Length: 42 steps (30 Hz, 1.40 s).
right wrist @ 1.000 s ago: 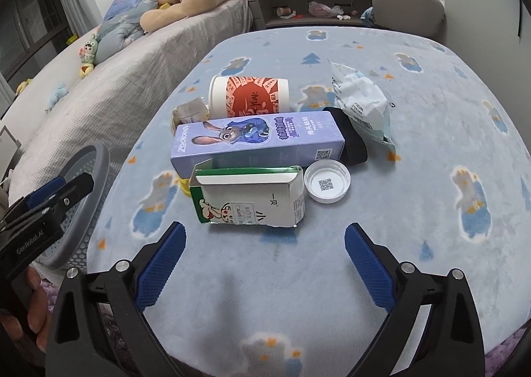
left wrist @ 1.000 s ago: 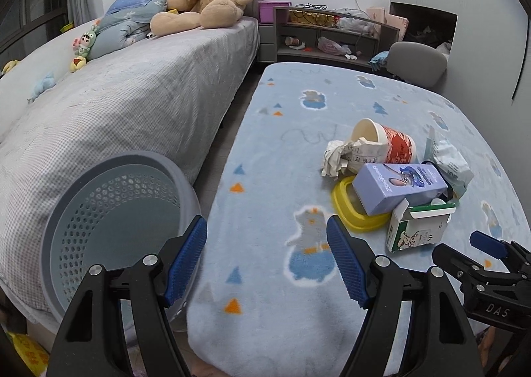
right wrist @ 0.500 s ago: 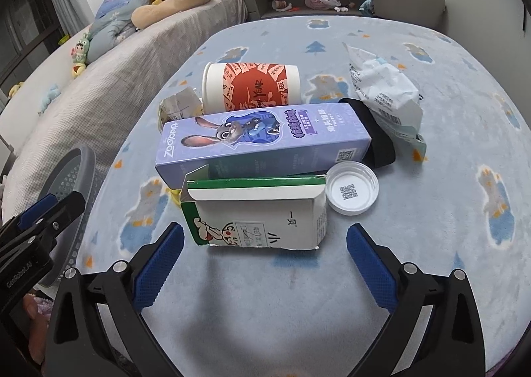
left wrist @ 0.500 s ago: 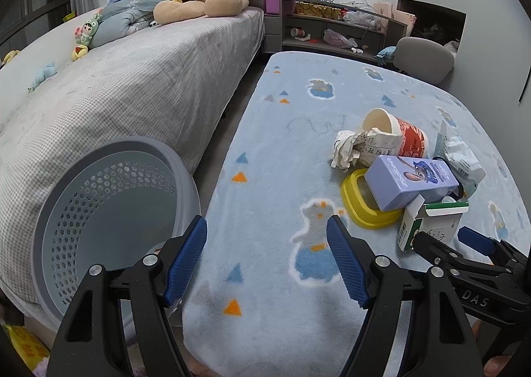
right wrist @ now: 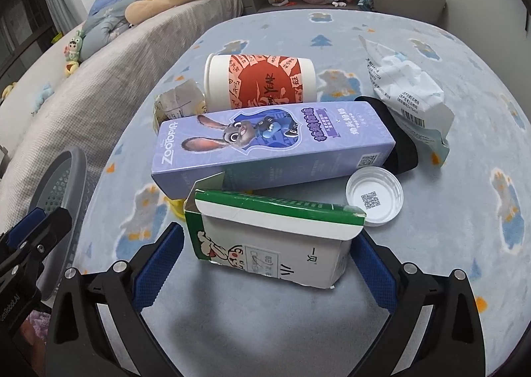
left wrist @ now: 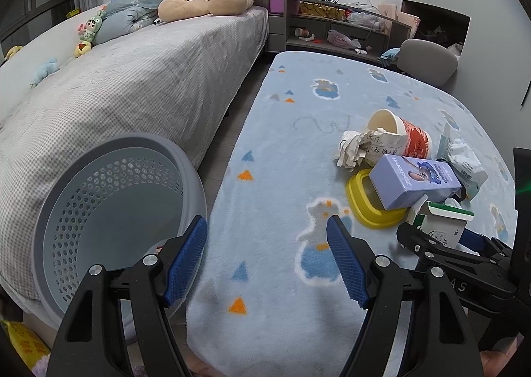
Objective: Collect trash
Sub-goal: 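Grasp the white milk carton with the right tool, then grasp the white bottle cap with the left tool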
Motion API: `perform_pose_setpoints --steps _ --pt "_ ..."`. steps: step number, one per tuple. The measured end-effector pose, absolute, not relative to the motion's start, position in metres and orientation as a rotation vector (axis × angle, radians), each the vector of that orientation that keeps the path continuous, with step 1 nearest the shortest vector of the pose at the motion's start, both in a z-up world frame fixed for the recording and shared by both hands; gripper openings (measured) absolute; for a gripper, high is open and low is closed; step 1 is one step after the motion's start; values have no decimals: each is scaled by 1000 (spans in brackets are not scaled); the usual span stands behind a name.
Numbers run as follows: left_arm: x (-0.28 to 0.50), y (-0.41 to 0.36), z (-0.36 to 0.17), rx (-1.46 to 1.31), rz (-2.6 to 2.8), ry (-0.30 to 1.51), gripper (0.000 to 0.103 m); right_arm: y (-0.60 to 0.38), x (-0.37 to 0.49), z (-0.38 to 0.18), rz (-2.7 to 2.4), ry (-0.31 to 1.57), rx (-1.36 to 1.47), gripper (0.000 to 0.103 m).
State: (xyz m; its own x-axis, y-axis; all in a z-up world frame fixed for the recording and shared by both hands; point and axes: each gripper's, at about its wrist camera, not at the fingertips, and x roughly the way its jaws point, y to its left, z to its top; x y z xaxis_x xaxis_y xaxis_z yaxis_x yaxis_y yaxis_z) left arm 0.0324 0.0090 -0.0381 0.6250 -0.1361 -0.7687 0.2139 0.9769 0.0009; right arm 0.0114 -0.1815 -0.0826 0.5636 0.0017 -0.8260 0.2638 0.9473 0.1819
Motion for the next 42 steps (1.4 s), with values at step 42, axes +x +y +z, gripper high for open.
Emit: perform_pose_setpoints --steps 42 --pt "-5 -134 -37 143 -439 910 76 -334 -86 -10 -271 892 371 82"
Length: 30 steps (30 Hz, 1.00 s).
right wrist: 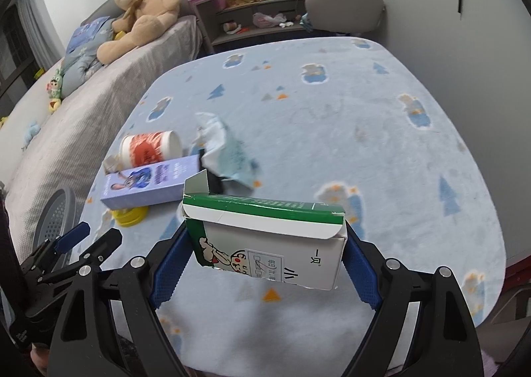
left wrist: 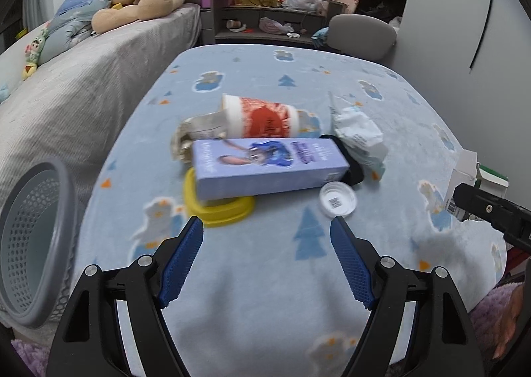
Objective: Collect trash
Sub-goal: 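Grasp the white bottle cap with the left tool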
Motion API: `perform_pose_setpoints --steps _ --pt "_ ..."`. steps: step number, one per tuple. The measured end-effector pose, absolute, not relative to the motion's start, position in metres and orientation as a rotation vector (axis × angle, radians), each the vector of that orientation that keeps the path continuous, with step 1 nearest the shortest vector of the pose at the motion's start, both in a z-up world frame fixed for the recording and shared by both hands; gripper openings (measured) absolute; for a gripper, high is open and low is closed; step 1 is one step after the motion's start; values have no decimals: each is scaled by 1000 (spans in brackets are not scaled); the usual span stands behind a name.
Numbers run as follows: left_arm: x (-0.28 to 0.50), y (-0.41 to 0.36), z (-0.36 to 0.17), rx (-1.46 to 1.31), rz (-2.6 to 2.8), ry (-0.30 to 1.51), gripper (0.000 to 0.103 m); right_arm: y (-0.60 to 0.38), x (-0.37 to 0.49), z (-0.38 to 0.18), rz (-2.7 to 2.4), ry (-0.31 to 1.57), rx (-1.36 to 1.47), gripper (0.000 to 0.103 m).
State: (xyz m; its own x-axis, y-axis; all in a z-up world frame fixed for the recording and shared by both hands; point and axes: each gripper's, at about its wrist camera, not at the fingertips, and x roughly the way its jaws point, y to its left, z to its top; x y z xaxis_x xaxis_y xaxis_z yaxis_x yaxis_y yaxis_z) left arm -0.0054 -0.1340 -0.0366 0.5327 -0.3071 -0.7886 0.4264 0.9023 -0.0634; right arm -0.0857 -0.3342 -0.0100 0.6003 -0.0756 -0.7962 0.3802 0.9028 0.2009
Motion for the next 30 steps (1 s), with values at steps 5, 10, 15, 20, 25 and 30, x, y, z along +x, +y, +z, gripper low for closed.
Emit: perform_pose_setpoints --steps 5,10,15,20,25,30 --pt "3 -166 -46 140 -477 950 76 -364 -85 -9 -290 876 414 82" --pt "8 -192 -60 180 -491 983 76 -379 -82 -15 -292 873 467 82" --pt "15 -210 -77 209 -483 1022 76 -387 -78 -22 -293 876 494 82" --pt "23 -219 -92 221 -468 1055 76 -391 -77 -23 -294 874 499 82" --pt "24 -231 -96 262 -447 1023 75 -392 -76 -27 -285 880 512 82" --pt "26 -234 -95 254 -445 1007 63 -393 -76 -28 -286 880 510 82"
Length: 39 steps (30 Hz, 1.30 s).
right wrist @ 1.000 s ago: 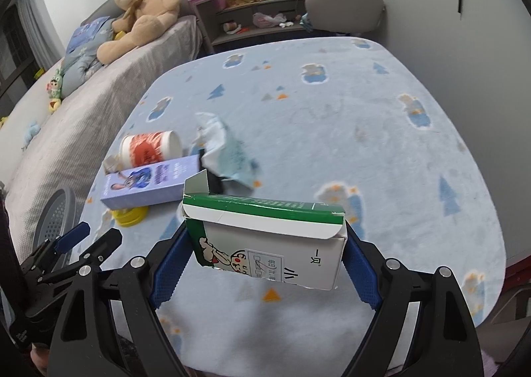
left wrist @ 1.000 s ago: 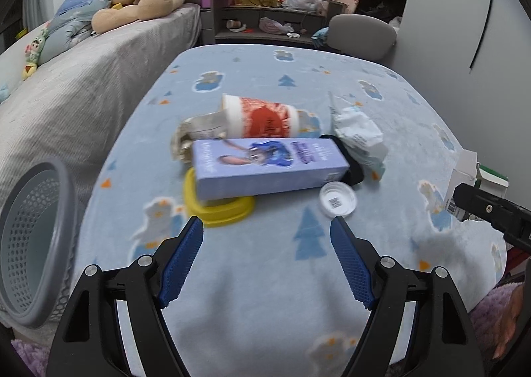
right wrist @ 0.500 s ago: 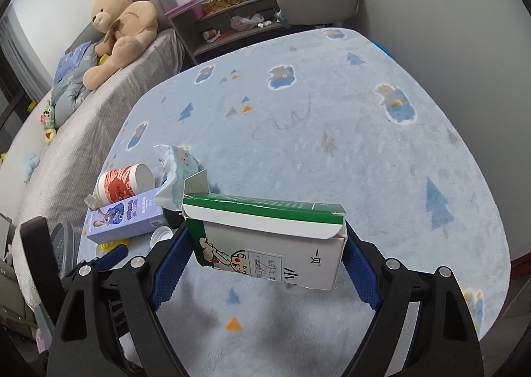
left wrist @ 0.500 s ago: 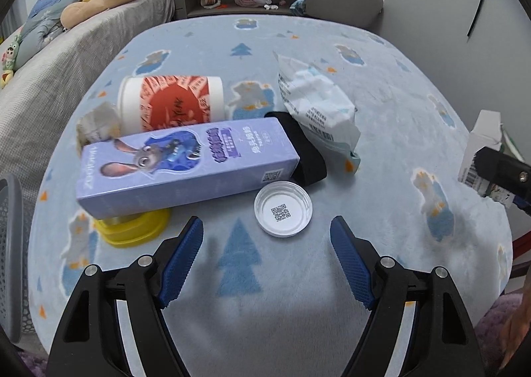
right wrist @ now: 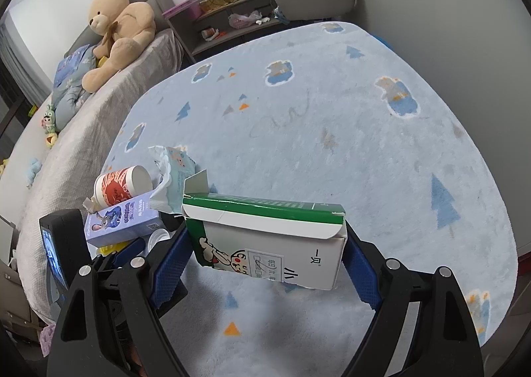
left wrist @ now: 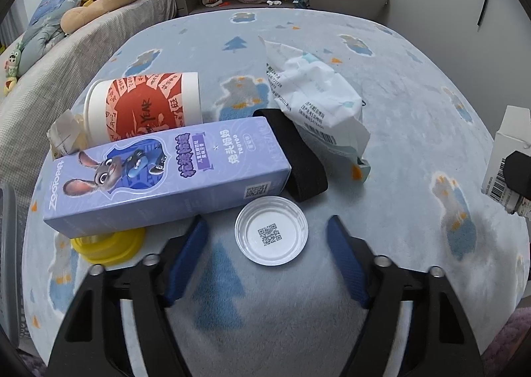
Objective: Collect trash
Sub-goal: 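Grasp the white bottle cap with the left tool, then carry the carton and cap over the wastebasket and open both tools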
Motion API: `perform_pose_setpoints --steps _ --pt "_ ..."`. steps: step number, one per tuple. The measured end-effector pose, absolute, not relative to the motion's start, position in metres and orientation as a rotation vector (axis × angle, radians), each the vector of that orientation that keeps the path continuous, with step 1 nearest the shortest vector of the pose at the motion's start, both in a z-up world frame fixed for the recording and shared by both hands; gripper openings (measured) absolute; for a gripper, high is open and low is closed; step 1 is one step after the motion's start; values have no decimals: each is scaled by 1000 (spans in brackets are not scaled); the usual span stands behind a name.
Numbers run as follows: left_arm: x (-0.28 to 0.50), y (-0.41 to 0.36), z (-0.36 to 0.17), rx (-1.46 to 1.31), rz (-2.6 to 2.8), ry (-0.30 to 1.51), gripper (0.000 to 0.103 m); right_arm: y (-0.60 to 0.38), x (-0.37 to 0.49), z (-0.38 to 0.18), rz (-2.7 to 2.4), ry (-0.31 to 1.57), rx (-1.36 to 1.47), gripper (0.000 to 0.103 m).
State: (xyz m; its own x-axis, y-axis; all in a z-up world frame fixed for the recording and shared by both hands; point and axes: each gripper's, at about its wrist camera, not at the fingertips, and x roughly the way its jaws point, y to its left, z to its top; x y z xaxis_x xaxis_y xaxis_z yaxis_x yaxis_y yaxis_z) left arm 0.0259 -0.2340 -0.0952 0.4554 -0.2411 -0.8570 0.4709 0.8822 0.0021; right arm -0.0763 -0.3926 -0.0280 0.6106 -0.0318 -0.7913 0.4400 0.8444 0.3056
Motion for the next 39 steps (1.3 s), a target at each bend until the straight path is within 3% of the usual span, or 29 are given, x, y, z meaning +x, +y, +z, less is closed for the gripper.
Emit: perform_pose_setpoints --steps 2,4,21,39 --pt "23 -235 -94 266 -456 999 48 -393 -76 -28 -286 881 510 82" --pt "21 -234 -92 265 -467 1000 39 -393 -76 -29 -285 880 513 82" --pt "-5 -148 -25 185 -452 904 39 -348 -82 -16 -278 858 449 82" --pt "24 64 15 58 -165 836 39 -135 5 18 125 850 301 82"
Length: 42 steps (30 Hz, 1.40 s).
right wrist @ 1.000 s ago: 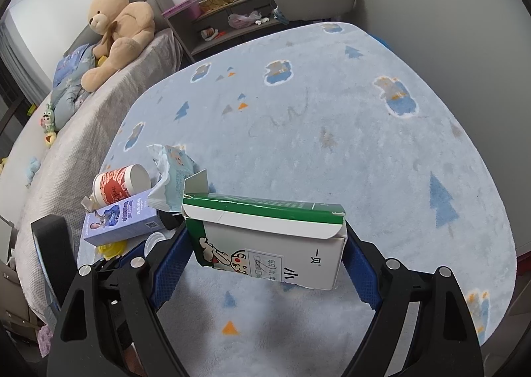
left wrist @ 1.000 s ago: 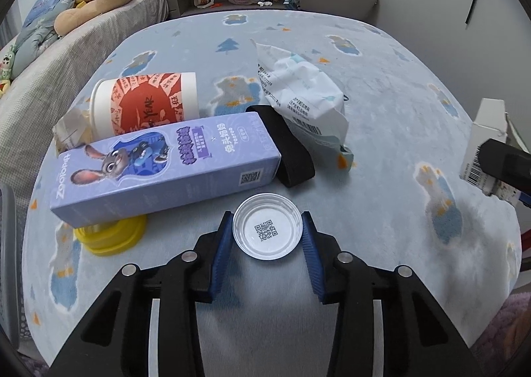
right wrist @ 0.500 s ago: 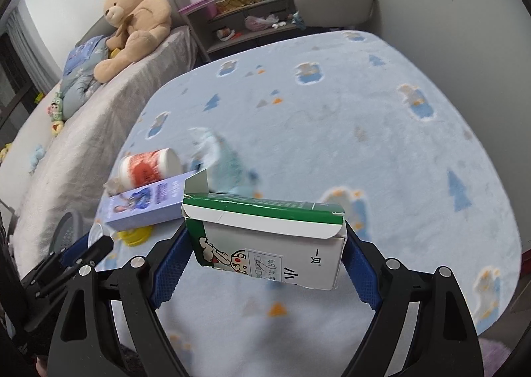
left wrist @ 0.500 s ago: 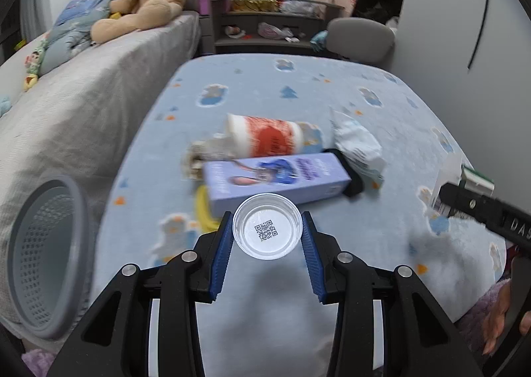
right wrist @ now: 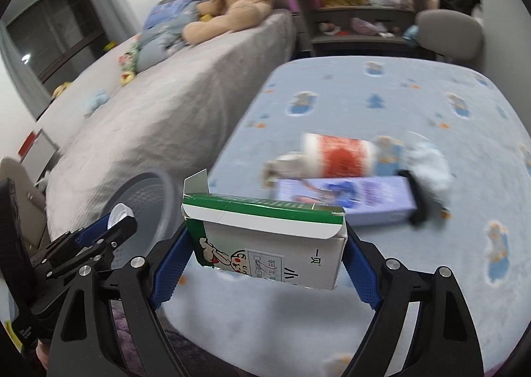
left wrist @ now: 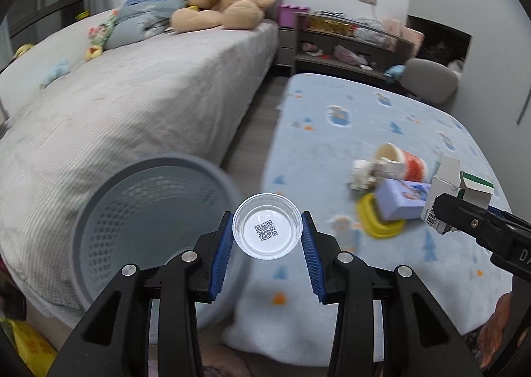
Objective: Collect trash
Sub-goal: 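Carry the carton and cap over the wastebasket and open both tools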
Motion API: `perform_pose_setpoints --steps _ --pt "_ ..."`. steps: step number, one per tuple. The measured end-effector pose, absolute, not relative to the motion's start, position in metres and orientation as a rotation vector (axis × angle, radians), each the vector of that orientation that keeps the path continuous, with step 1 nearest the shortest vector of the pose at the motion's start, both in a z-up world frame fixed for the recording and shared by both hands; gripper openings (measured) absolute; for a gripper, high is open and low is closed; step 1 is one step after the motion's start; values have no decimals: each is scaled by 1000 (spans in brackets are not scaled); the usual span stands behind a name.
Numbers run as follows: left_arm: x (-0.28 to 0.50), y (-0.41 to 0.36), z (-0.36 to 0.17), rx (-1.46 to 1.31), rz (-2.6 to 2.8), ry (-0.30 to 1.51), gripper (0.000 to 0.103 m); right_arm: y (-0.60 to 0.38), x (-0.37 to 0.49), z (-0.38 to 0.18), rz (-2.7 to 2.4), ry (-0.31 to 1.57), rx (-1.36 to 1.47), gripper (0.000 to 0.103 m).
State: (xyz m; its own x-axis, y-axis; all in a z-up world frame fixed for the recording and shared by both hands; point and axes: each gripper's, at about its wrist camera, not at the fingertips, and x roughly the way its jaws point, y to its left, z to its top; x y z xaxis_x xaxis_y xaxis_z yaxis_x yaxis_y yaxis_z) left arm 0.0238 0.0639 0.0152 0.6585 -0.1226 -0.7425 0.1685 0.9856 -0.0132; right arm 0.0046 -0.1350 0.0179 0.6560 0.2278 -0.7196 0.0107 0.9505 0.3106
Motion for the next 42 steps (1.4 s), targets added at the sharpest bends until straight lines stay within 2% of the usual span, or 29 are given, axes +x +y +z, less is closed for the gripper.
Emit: perform_pose_setpoints --steps 11,22,31,37,42 --pt "51 188 18 -26 51 848 39 -14 62 8 345 913 168 82" --pt "70 219 -13 -50 110 917 39 40 98 -26 423 1001 96 82" --pt "68 225 -20 -74 118 928 39 53 105 -32 446 1008 68 84" --pt "66 227 -19 -77 134 920 54 51 106 -28 442 995 68 88" --pt "65 227 -18 -78 141 918 57 49 105 -27 436 989 70 88"
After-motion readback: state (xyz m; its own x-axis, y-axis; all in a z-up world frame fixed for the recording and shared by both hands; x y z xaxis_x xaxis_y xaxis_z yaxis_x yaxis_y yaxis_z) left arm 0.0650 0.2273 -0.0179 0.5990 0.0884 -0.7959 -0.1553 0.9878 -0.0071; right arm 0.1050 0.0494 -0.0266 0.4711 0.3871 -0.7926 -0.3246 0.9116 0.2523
